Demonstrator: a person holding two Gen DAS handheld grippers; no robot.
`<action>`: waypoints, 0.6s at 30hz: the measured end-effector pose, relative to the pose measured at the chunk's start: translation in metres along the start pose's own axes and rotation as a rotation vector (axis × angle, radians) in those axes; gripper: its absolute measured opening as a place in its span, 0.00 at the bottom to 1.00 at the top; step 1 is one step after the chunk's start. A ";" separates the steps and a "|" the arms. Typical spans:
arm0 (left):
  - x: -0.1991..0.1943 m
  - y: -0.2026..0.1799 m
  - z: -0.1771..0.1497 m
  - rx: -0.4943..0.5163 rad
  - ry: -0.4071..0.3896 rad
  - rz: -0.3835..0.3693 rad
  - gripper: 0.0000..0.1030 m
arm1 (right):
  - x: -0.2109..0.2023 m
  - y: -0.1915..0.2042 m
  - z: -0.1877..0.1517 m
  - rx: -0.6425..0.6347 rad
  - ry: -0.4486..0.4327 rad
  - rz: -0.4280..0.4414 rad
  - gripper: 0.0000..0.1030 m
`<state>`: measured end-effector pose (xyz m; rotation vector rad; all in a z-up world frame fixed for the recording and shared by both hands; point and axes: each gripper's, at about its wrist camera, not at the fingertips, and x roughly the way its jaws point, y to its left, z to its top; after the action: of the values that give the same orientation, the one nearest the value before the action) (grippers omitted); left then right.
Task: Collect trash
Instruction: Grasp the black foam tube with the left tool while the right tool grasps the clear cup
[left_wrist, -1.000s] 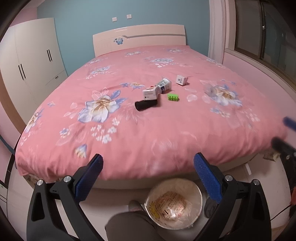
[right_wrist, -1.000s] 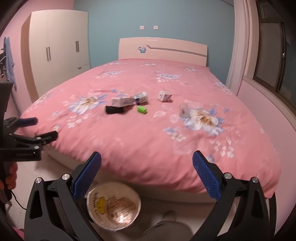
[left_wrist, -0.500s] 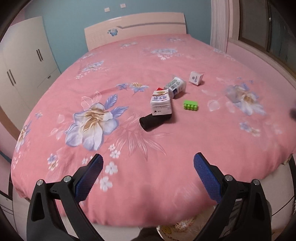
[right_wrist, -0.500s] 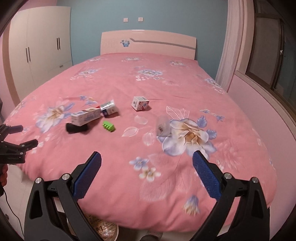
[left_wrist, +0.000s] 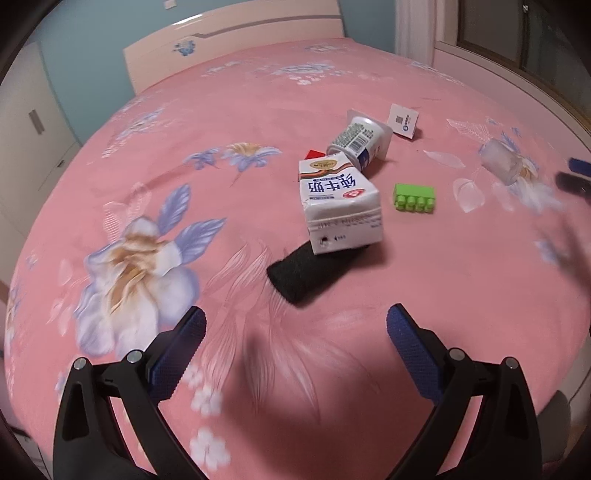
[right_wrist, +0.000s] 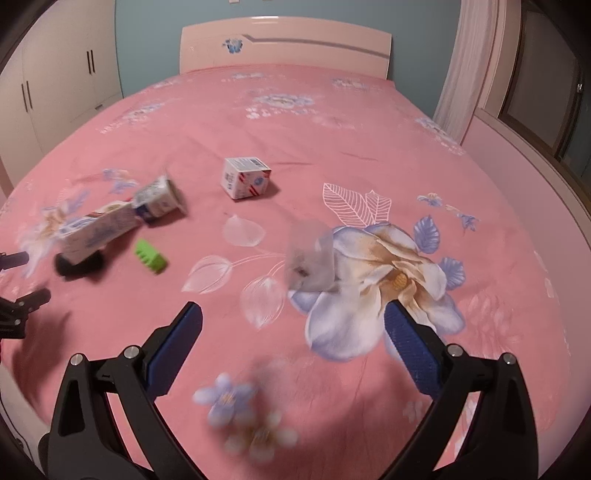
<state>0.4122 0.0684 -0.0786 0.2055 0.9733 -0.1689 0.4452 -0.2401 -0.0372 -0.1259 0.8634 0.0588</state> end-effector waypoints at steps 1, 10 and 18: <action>0.009 0.001 0.003 0.011 0.003 -0.016 0.97 | 0.011 -0.002 0.004 0.005 0.013 -0.001 0.93; 0.057 0.002 0.022 0.039 0.018 -0.087 0.84 | 0.089 -0.018 0.038 0.038 0.104 0.016 0.93; 0.061 -0.003 0.020 0.029 0.011 -0.146 0.58 | 0.127 -0.031 0.041 0.096 0.212 0.095 0.54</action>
<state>0.4614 0.0578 -0.1182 0.1624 0.9971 -0.3157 0.5620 -0.2650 -0.1051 -0.0008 1.0819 0.0938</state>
